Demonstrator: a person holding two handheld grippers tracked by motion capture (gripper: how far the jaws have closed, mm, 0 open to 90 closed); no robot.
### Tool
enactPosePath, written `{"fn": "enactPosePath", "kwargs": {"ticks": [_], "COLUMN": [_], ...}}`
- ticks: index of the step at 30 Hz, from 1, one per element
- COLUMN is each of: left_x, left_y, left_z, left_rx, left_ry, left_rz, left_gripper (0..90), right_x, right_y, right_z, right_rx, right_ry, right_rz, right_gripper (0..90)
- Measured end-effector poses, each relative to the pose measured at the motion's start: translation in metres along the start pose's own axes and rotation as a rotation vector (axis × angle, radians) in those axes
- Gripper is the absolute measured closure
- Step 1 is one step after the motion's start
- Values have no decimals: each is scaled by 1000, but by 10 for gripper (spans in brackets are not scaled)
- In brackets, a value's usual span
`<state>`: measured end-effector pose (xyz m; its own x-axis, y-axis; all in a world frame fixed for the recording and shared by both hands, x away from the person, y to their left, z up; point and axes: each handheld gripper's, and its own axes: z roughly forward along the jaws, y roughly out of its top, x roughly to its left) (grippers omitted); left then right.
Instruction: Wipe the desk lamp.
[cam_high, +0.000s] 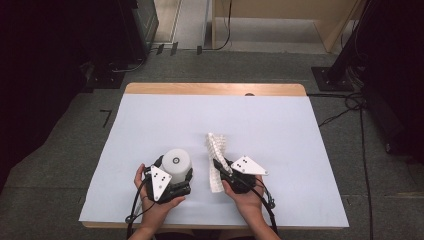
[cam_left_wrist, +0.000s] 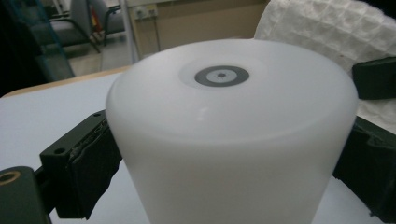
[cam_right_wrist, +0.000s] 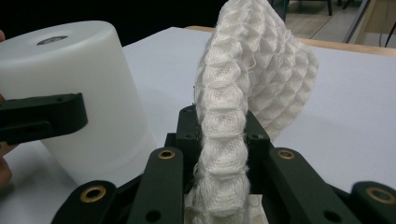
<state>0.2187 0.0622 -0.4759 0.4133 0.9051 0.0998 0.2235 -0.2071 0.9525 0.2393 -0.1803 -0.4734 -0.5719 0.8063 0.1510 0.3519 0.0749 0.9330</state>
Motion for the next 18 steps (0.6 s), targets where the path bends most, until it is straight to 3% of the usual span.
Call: {"fn": "enactPosePath", "kwargs": {"ticks": [2,5,6,7,9,10,11,15,16,18], "left_x": [-5,-5,0,0,7,14,14,26,31,32], "left_y": [1,1,4,4,6,9,9,17,20,21], "left_z": [2,3,2,2,1,0,0,-5,-7,-8], "left_rx": [25,32,26,26,19,-3,-3,-41,-61,-65], "left_ry": [38,30,-18,-18,-57,-114,-114,-210,-235,-242], "left_rz": [2,1,-26,-26,-52,-73,-73,-117,-129,-128], "left_gripper": [33,68,76,84,86,87,87,87,88,88], "right_x": [2,4,7,9,11,17,17,32,40,43], "right_y": [-1,-2,-3,-4,-4,-3,-3,-2,-5,-7], "right_z": [1,2,4,4,5,4,4,6,10,12], "right_rx": [4,9,15,14,12,7,7,5,21,35], "right_ry": [6,14,29,45,66,102,102,170,185,181], "right_rz": [0,-7,-14,-15,-20,-30,-30,-63,-112,-125], "right_gripper": [749,748,748,750,753,755,755,755,754,755]}}
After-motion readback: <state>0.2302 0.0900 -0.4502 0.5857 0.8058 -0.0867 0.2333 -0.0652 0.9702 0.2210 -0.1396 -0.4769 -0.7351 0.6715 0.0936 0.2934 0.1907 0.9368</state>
